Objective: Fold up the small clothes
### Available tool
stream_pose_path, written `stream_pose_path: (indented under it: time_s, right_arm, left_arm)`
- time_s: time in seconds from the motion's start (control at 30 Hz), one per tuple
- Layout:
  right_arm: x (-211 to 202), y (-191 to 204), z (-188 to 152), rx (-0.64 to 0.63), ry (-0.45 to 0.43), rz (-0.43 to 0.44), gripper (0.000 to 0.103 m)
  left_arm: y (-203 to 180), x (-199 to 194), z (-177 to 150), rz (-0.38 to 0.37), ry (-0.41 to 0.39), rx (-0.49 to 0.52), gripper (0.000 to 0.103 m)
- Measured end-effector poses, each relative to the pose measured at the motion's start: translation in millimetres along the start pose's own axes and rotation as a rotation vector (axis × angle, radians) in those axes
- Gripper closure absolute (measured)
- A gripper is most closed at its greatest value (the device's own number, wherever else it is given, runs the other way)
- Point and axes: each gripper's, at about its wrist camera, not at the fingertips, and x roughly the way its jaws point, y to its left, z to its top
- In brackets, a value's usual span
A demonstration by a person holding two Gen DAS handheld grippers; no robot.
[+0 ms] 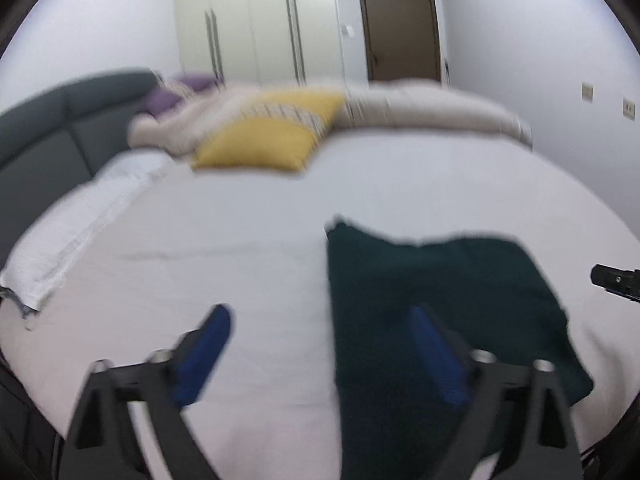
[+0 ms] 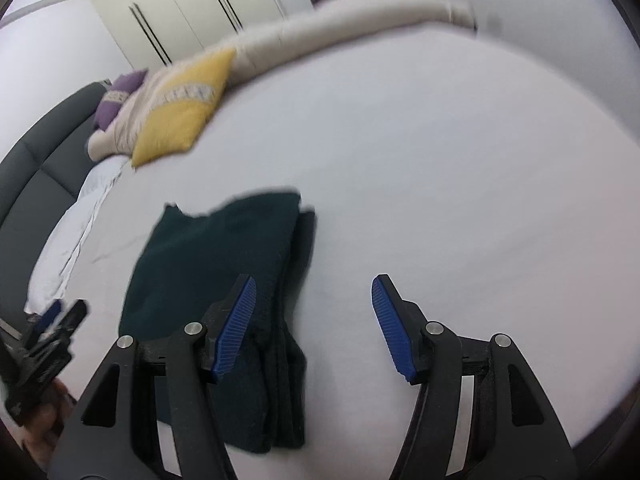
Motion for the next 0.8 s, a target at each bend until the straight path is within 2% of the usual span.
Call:
stream_pose_path:
  time_s: [0.07,0.13,0.17,0.23,0.33,0.4,0.43,0.5,0.6,0.67,0.8]
  right_arm:
    - [-27.6,11.8,2.9,-0.044,-0.091,-0.022,0.036]
    - [-53.4,26.7,8.3,-0.083,-0.185,-0.046,0.023]
    - [-68.0,32.6,9.6,-0.099,-0.234,-0.051,0.021]
    - [-102.6,41.5,12.4,-0.128,-0.332,-0.06,0.009]
    - [-142.8,58.9,17.4,-0.165,-0.473,-0.097,0.0]
    - [-167.7,70.5,19.3,-0.202,-0.534,-0.097,0.0]
    - [-179.0,76.3,20.4,-0.222,-0.557,-0.084,0.0]
    - [-203.0,82.8,20.8,-0.236,-0.58,-0.066,0.0]
    - [-222.8,94.1,20.5,-0.259,-0.587,-0.033,0.0]
    - [-225.0,98.6,21.9,-0.265,-0.556,-0.028,0.0]
    - [-211.4,101.4,18.4,-0.232,-0.424,-0.034,0.0]
  left_arm:
    - [0.9,-29.8,5.4,0.053,-0.103,0.009,0.0]
    - [0.8,-53.6,12.2,0.083,-0.178,0.027,0.0]
    - [1.3,-66.0,16.8,0.103,-0.211,0.029,0.0]
    - [4.6,-83.7,26.2,0.121,-0.241,0.016,0.0]
    - [12.6,-114.3,40.8,0.143,-0.308,-0.035,0.0]
    - [18.5,-132.5,48.4,0.112,-0.352,-0.065,0.0]
    - [22.3,-141.3,53.0,0.07,-0.371,-0.078,0.0]
    - [27.2,-148.7,59.9,0.022,-0.366,-0.091,0.0]
    - [27.0,-149.5,65.3,0.046,-0.331,-0.07,0.0]
    - [24.1,-146.2,63.3,0.082,-0.318,-0.059,0.0]
    - [22.5,-125.1,58.2,0.049,-0.208,-0.065,0.0]
